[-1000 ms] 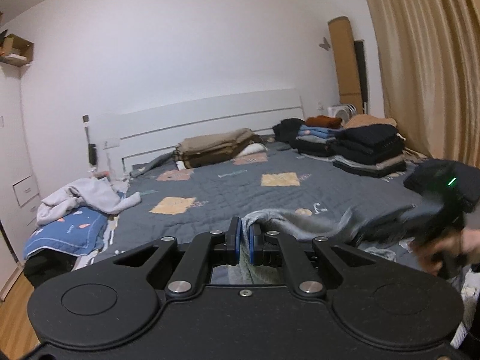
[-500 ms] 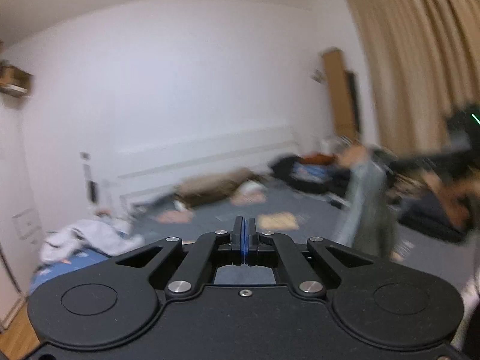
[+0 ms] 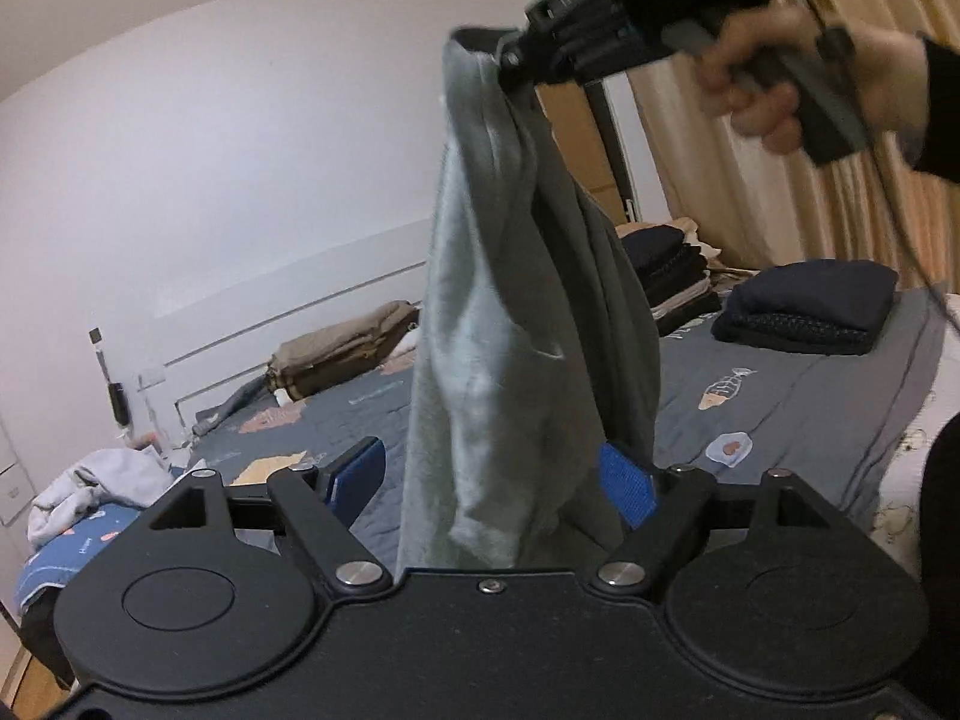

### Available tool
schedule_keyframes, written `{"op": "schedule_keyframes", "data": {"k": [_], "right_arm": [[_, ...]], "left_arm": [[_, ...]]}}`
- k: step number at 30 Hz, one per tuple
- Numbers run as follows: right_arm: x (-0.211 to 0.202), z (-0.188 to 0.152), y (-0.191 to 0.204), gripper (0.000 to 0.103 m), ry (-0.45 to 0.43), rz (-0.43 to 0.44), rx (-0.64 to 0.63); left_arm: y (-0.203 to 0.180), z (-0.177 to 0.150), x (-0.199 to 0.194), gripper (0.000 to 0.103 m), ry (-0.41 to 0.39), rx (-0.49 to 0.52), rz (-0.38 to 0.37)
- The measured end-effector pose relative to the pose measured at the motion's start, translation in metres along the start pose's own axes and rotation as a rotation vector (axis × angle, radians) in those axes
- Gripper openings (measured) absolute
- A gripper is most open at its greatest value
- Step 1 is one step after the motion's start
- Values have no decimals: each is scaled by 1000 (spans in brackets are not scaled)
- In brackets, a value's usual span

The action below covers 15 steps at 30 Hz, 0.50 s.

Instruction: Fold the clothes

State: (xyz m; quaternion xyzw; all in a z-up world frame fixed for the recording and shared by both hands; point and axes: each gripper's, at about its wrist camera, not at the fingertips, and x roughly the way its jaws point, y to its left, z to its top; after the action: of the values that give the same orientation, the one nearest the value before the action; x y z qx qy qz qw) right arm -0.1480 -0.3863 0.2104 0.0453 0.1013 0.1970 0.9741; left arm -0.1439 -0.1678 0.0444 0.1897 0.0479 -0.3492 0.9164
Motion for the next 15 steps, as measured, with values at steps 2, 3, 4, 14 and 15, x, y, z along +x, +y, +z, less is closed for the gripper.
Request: {"op": "schedule_keyframes", "data": {"k": [2, 3, 4, 14, 15], "right_arm": [[1, -2, 1, 6, 9, 4, 2], [1, -4, 1, 6, 13, 7, 5], [2, -5, 1, 6, 17, 9, 7], [-5, -3, -2, 6, 12, -34, -5], [-7, -1, -3, 6, 7, -41, -9]], "left_arm": [[-4, -5, 10, 79, 0, -10, 7], [-5, -7, 14, 79, 2, -17, 8], [-6, -8, 18, 79, 5, -24, 10], [53, 5, 25, 3, 53, -162, 20], [63, 14, 18, 3, 39, -154, 40]]}}
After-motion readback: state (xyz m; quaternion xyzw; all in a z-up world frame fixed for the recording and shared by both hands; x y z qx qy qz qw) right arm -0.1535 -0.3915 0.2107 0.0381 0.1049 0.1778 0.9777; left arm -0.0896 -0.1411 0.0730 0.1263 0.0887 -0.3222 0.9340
